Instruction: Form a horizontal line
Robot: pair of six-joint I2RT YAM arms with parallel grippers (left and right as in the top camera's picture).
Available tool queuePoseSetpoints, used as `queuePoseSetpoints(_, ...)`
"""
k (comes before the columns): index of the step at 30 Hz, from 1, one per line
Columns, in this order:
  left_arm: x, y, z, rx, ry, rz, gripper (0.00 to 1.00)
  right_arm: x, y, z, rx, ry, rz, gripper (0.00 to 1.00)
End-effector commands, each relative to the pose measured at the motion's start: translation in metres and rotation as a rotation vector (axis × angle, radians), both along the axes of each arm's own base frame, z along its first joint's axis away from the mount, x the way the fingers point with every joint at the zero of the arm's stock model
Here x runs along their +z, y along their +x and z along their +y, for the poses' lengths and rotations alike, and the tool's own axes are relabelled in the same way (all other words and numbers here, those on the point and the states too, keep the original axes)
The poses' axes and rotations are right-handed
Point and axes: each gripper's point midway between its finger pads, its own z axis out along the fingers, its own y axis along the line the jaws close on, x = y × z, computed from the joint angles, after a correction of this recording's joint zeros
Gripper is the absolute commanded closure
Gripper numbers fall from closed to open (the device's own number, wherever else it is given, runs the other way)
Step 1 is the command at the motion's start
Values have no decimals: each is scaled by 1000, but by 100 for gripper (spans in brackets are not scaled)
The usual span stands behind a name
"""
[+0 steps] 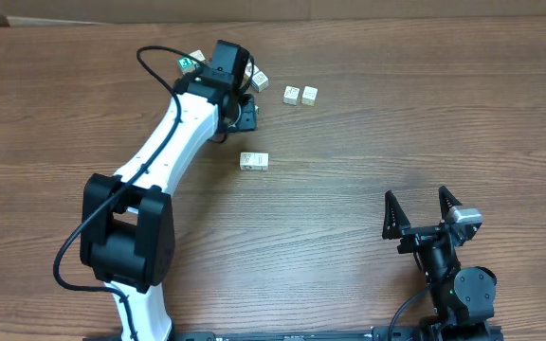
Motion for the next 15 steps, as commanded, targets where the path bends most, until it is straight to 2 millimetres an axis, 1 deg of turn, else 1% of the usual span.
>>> queuePoseSetpoints(1,-1,-5,-7,-85,-21,30,9,-2,0,-2,-11,-3,-4,0)
queuePoseSetpoints(2,-2,-8,-6,-95,-14,41,5,-2,0,-2,-11,-3,-4,0)
queuePoseSetpoints(5,-5,-18,-8,-122,5,74,1,-2,0,-2,-11,-3,-4,0)
queuePoseSetpoints(9,-9,-29,-17,-166,20,103,1,-2,0,-2,-11,-3,-4,0)
queuePoseSetpoints(15,-20,-38,-35,-212,38,125,0,-2,0,-2,-11,-3,-4,0)
